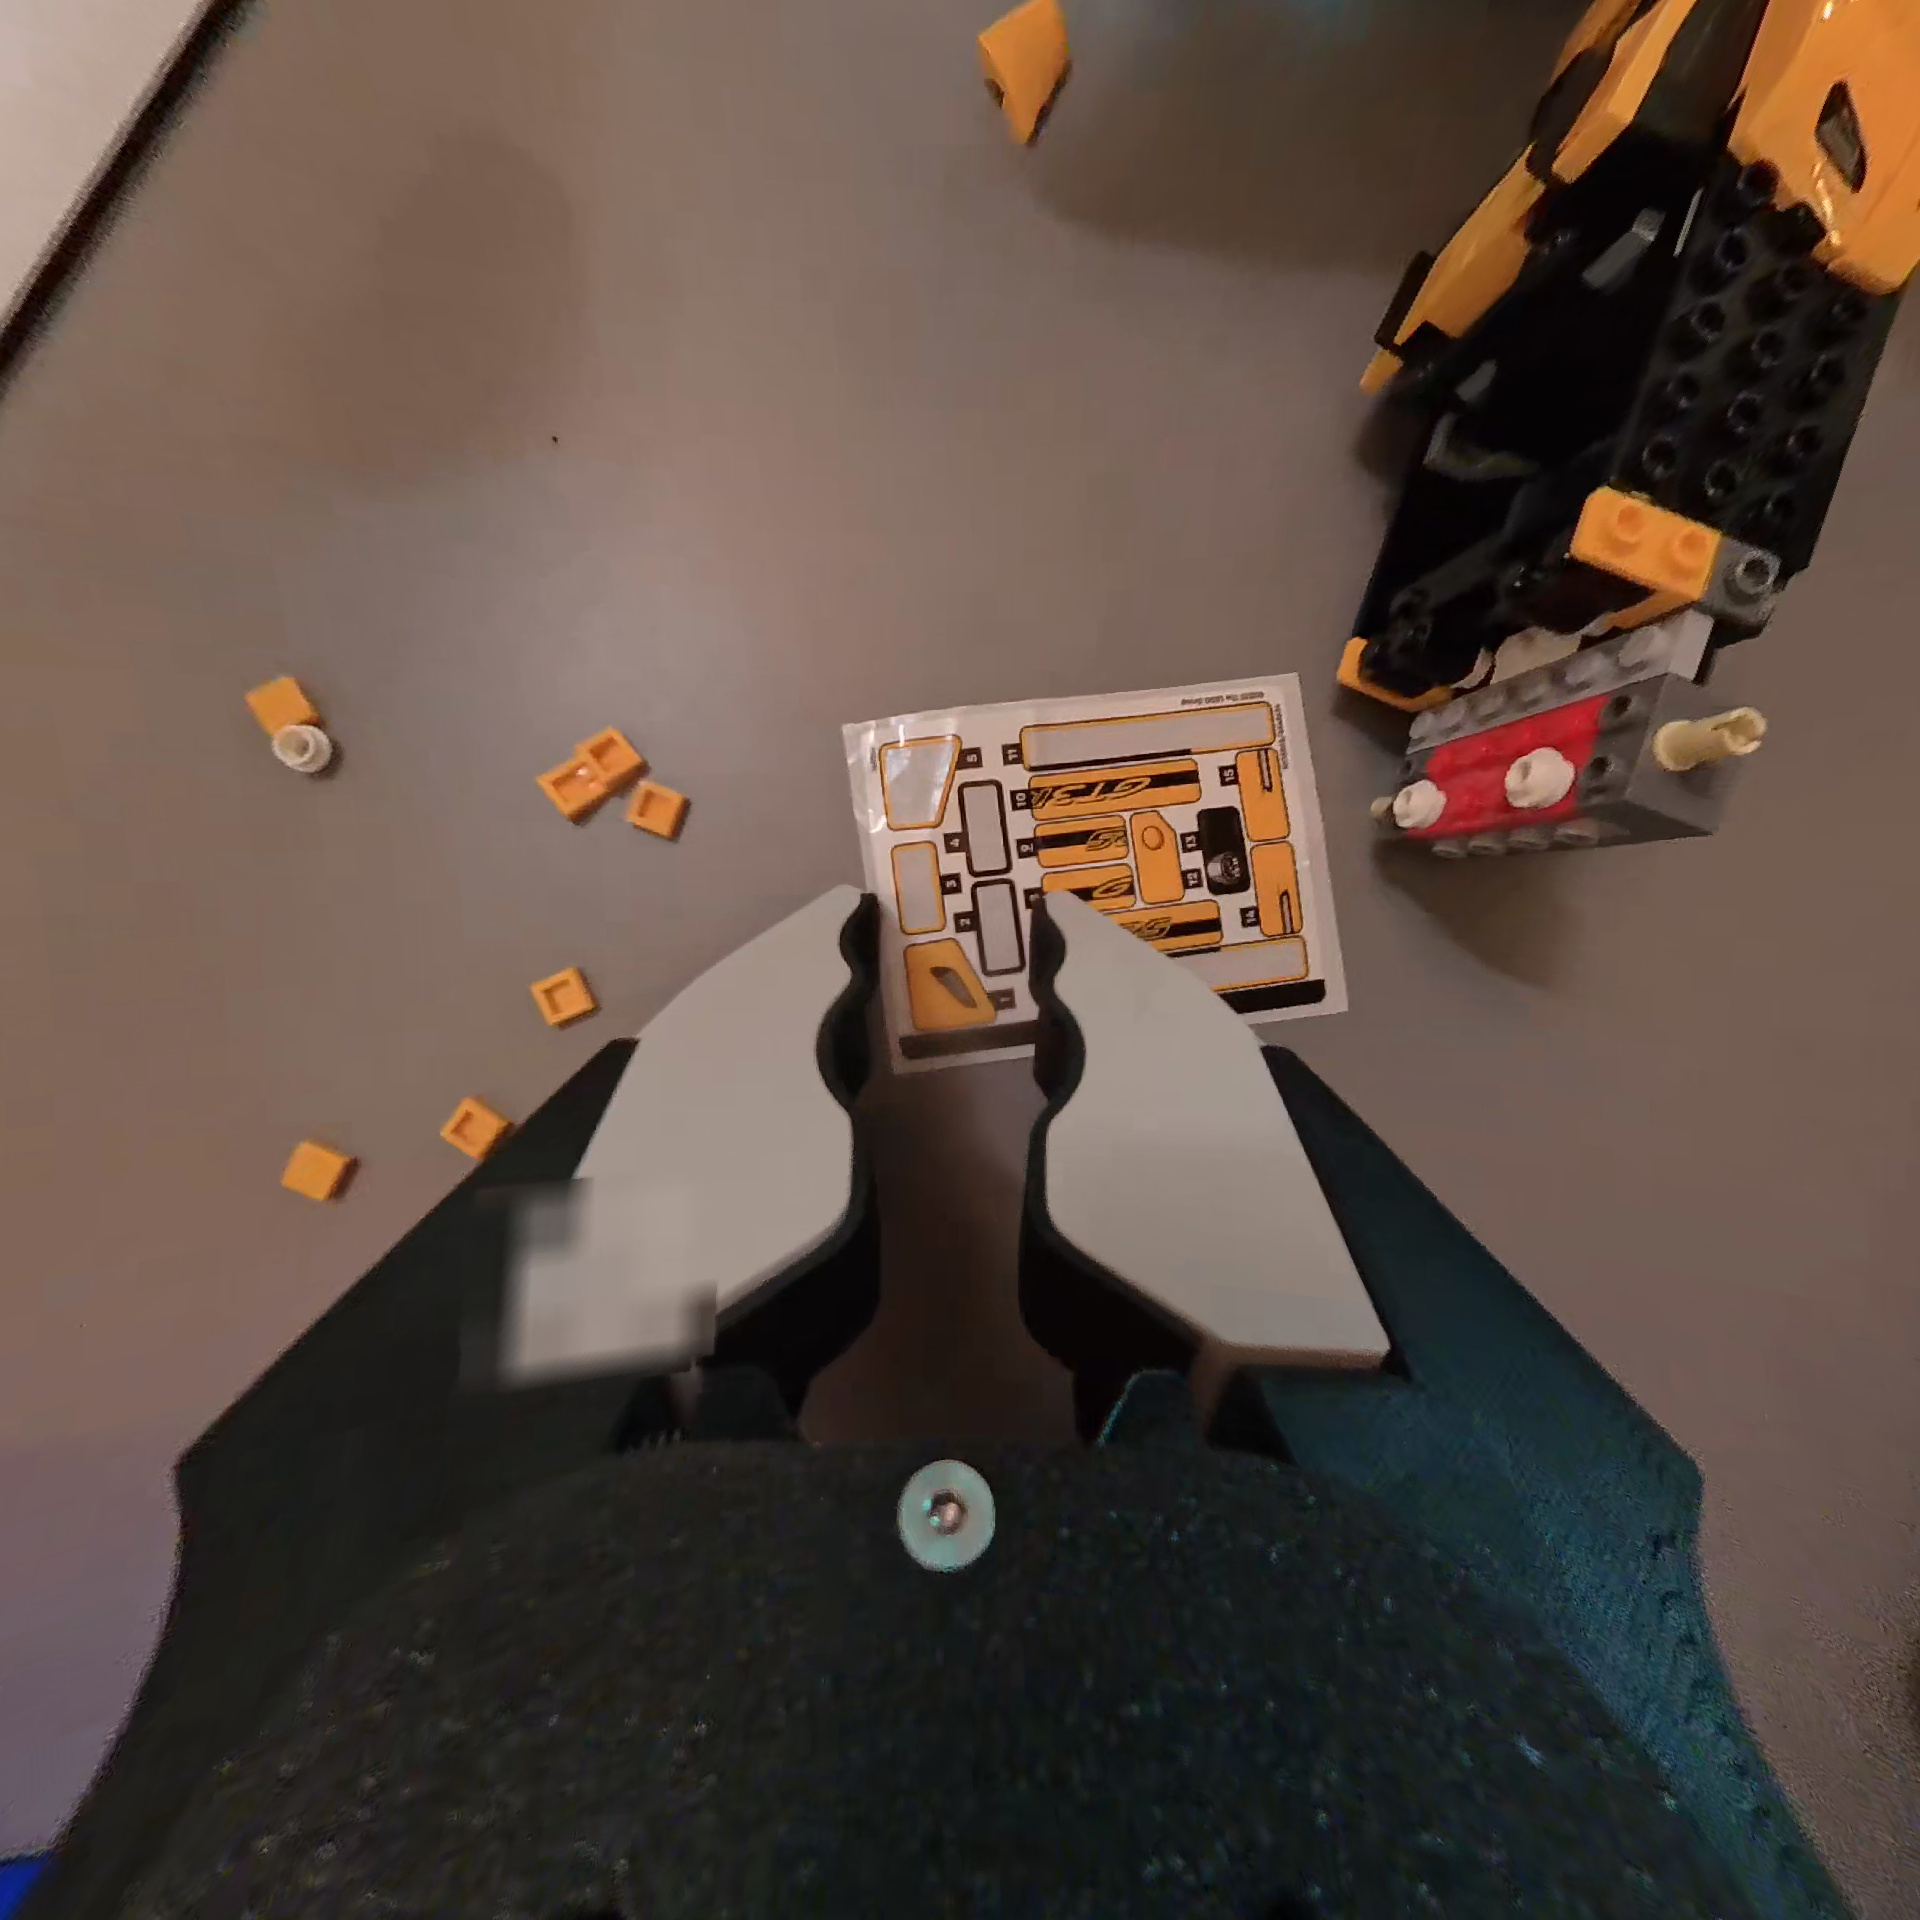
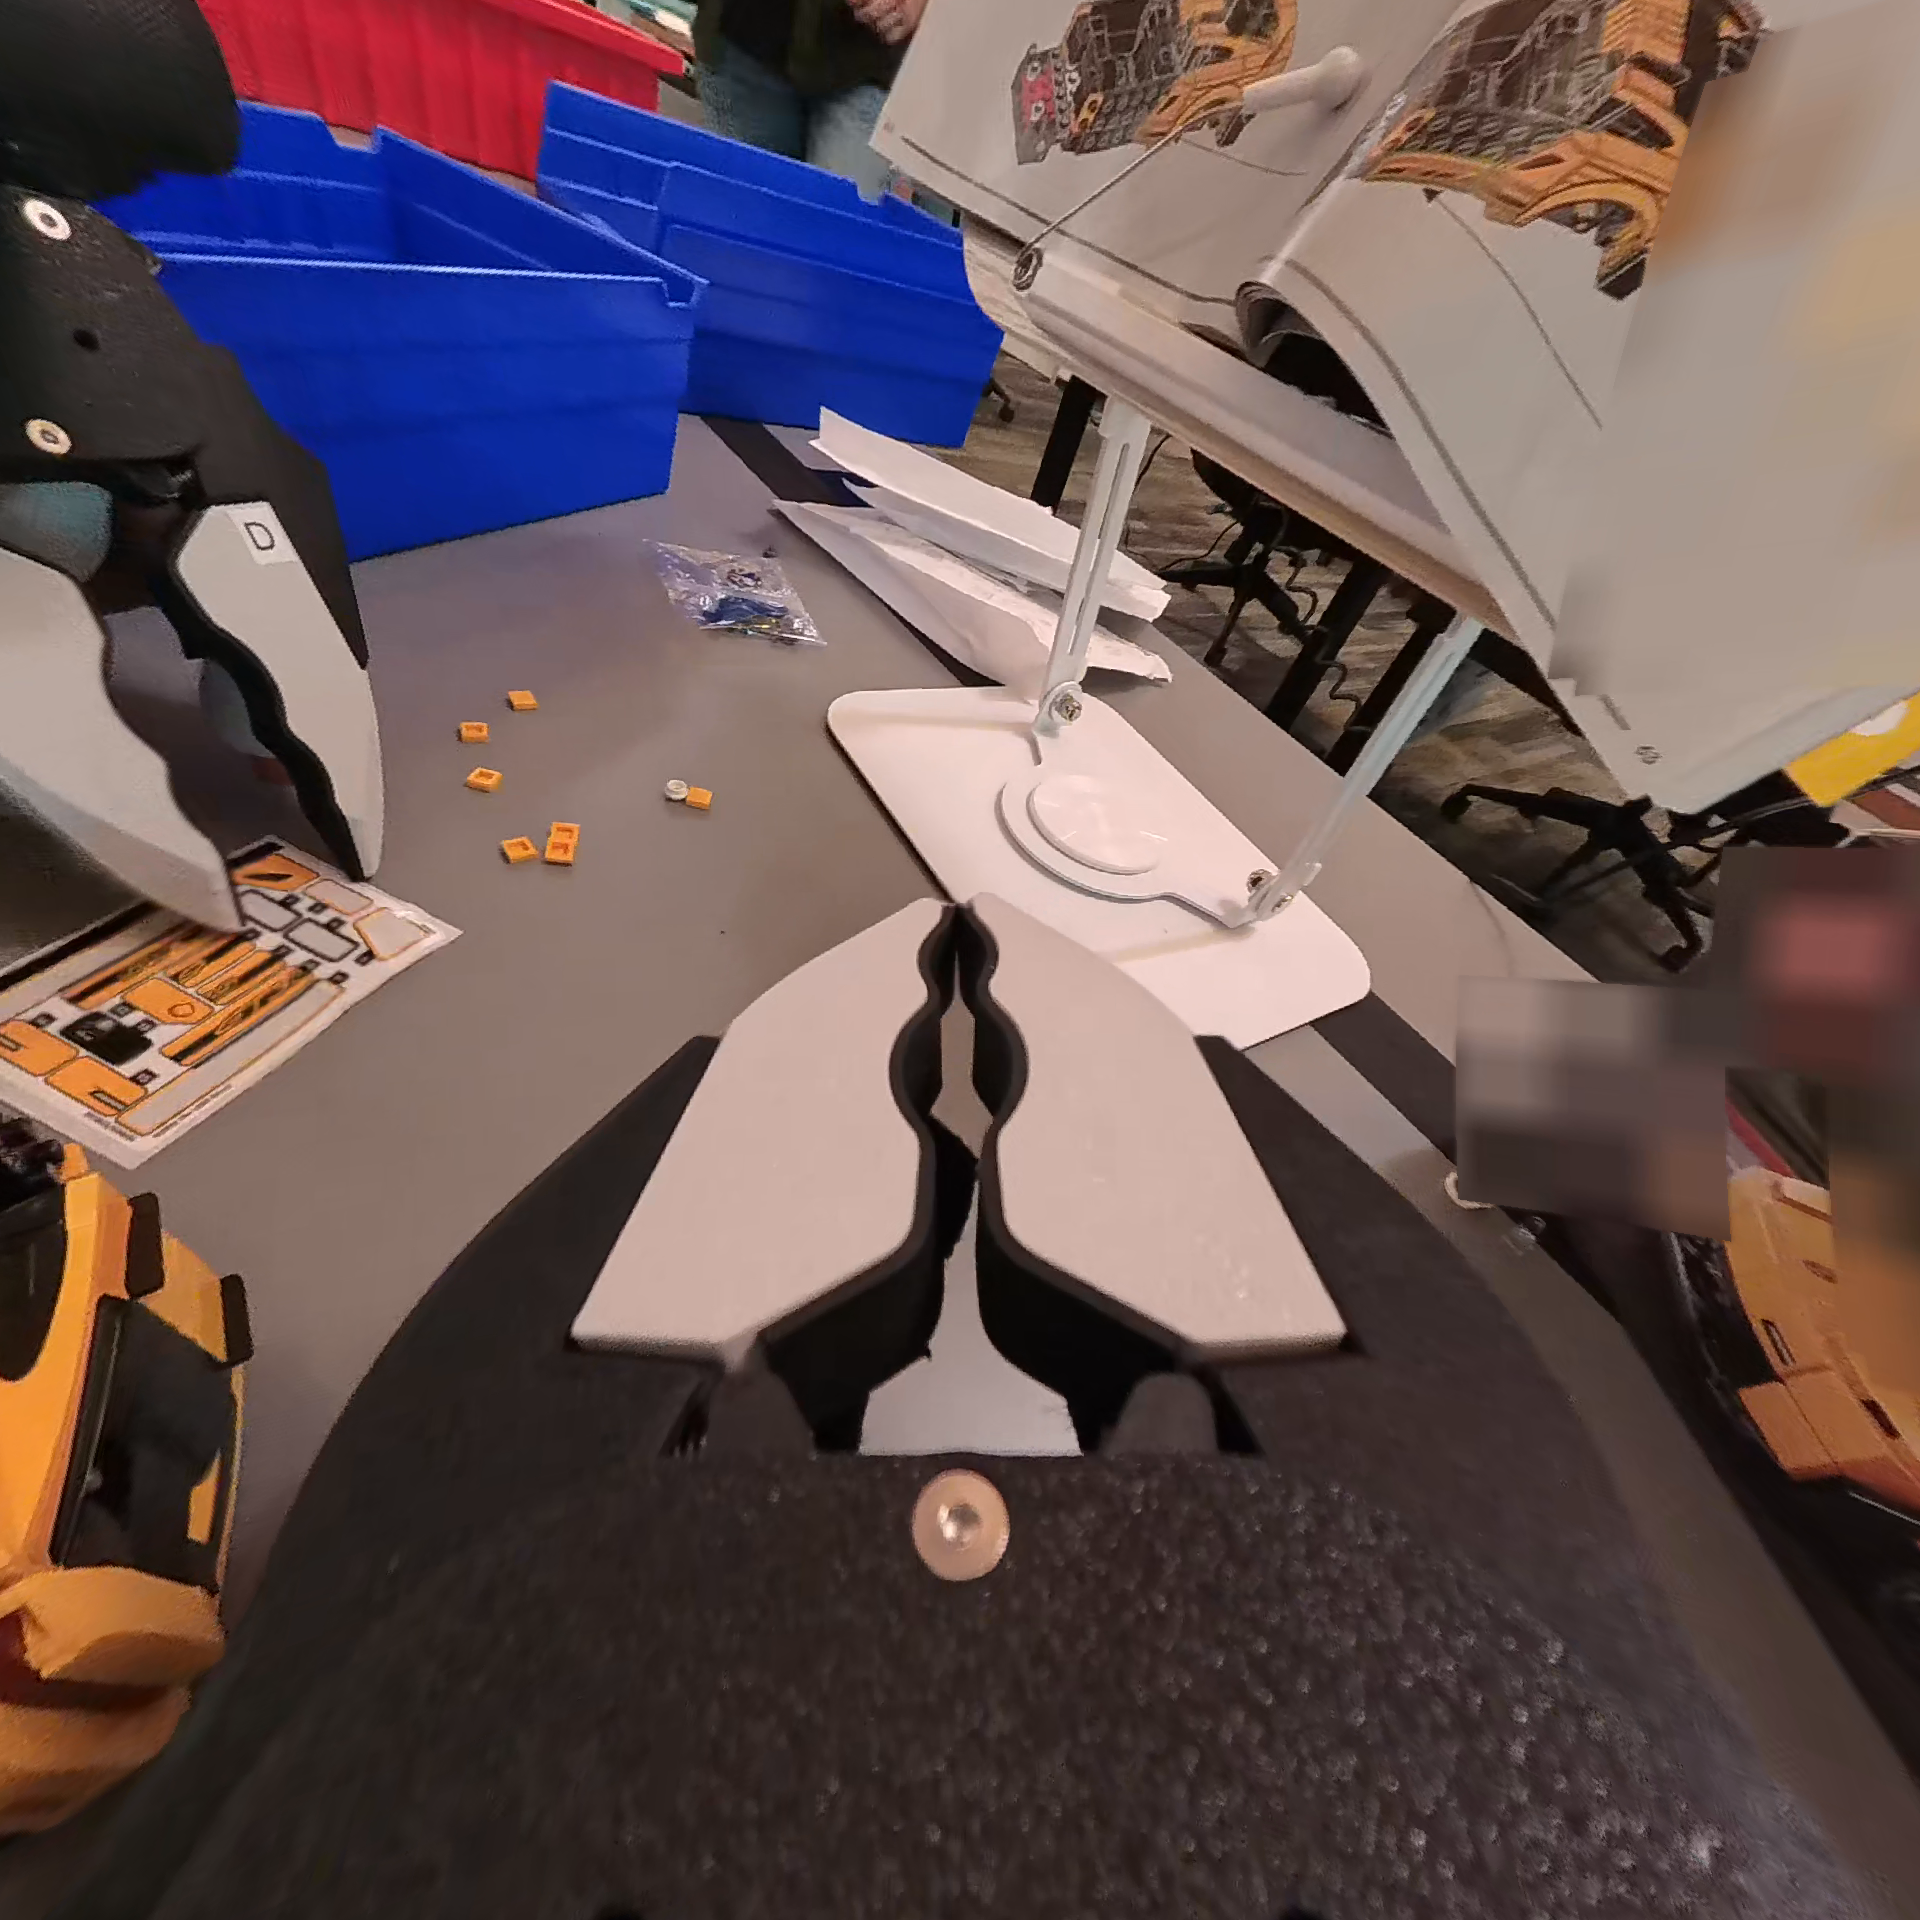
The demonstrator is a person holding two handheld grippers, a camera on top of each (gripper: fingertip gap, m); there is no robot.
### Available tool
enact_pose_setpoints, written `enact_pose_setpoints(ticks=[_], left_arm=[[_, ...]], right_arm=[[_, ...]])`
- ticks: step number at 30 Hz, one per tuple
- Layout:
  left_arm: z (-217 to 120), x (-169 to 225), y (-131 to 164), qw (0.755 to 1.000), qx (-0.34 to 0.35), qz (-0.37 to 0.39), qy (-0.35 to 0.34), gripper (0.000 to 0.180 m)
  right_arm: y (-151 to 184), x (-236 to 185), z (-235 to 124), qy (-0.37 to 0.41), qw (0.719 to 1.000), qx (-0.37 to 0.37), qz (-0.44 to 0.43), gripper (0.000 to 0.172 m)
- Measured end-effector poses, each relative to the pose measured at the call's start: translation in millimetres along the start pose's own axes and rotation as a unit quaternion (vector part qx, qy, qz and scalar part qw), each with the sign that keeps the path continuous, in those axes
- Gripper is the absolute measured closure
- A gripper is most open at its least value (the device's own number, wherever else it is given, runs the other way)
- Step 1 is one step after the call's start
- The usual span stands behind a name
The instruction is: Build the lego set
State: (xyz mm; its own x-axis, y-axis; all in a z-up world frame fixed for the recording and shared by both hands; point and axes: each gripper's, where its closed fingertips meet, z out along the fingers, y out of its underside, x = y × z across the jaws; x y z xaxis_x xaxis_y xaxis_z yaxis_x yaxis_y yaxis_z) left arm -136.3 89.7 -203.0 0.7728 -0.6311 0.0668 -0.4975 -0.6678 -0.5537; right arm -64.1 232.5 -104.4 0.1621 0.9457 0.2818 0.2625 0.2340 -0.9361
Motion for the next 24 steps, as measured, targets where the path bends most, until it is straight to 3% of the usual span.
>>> enact_pose_setpoints(ticks=[3, 5, 12, 14, 16, 19, 24], left_arm=[[0.1, -0.4, 1.1, 1.000, -0.006, 0.022, -0.013, 0.164], [0.9, 2.9, 1.2, 0.999, -0.005, 0.035, -0.006, 0.180], [-3.0, -2.0, -3.7, 0.998, 0.010, 0.051, -0.027, 0.180], [-11.8, -0.9, -14.2, 0.998, 0.040, 0.049, -0.029, 0.168], [-14.7, 4.2, -18.4, 0.998, 0.052, 0.039, -0.014, 0.142], [-4.9, 11.1, -10.3, 0.999, 0.021, 0.039, -0.002, 0.113], [6.0, 18.8, -2.0, 0.999, -0.011, 0.053, 0.002, 0.112]], right_arm=[[0.9, -4.9, 1.2, -0.011, 1.000, -0.003, -0.003, 0.172], [1.9, -8.1, 2.1, -0.019, 1.000, -0.007, -0.005, 0.172], [3.5, -14.1, 3.1, -0.027, 0.999, -0.015, -0.022, 0.172], [3.4, -13.9, 2.7, -0.025, 0.999, -0.016, -0.023, 0.172], [3.6, -13.8, 2.7, -0.025, 0.999, -0.016, -0.022, 0.172], [5.5, -14.5, 3.3, -0.027, 0.999, -0.021, -0.025, 0.172], [6.6, -15.0, 3.7, -0.029, 0.999, -0.024, -0.025, 0.172]])
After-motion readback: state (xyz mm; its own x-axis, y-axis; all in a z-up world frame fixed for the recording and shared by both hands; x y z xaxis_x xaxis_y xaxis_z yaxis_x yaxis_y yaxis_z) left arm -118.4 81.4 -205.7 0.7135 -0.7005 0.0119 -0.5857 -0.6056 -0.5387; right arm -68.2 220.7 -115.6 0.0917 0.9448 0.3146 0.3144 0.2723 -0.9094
